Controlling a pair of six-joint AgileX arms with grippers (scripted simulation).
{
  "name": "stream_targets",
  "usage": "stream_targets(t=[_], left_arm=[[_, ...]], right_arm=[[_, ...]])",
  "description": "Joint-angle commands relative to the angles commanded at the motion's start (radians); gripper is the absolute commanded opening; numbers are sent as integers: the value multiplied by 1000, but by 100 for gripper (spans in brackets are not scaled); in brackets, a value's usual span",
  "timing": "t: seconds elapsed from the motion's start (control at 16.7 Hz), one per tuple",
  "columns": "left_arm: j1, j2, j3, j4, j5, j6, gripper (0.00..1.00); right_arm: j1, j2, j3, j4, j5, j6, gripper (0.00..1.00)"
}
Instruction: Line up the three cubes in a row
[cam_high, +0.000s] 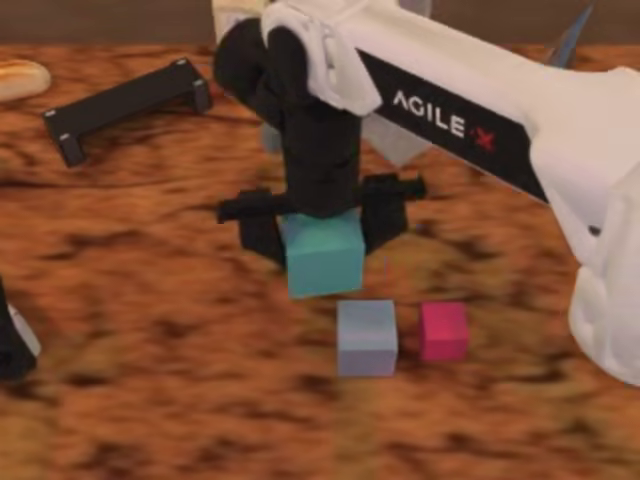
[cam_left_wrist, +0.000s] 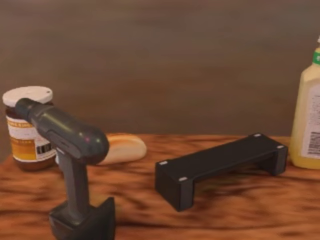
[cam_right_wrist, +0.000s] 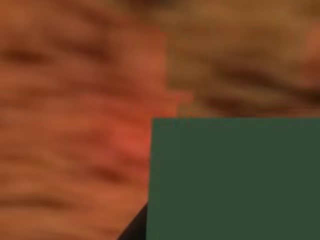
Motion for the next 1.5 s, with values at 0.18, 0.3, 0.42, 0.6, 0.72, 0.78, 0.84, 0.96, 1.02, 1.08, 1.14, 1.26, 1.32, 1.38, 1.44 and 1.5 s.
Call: stream_targets(t=[0.18,0.3,0.42,0.6,0.72,0.78,0.84,0.96,1.02,1.08,1.14,1.26,1.32,1.38,1.44,1.5], left_arm=[[0,0,0,0,0,0,100],[0,0,0,0,0,0,100],[0,0,0,0,0,0,100],[0,0,0,0,0,0,100],[0,0,0,0,0,0,100],[0,0,0,0,0,0,100],[0,0,0,0,0,0,100],[0,0,0,0,0,0,100],[0,0,0,0,0,0,100],[0,0,0,0,0,0,100],[0,0,0,0,0,0,100],[0,0,0,0,0,0,100],[0,0,0,0,0,0,100],[0,0,0,0,0,0,100],[0,0,0,0,0,0,100],[0,0,0,0,0,0,100]], right_arm=[[93,85,175,-75,3,183,0],[134,119,244,-106,5,253,0],[151,132,271,-118,6,281,0],[151,132,271,-118,6,281,0],[147,127,266,-112,5,281,0],[147,125,253,-99,4,281,0],[148,121,228,-76,4,280,0],[151,115,152,-11,3,278,0],[152,111,104,27,3,279,0],[153,106,56,67,4,280,0],[153,102,11,107,4,281,0],[154,96,-55,170,5,283,0],[155,95,-72,187,6,284,0],[155,94,-78,194,6,284,0],[155,94,-78,194,6,284,0],[155,94,-78,194,6,284,0]])
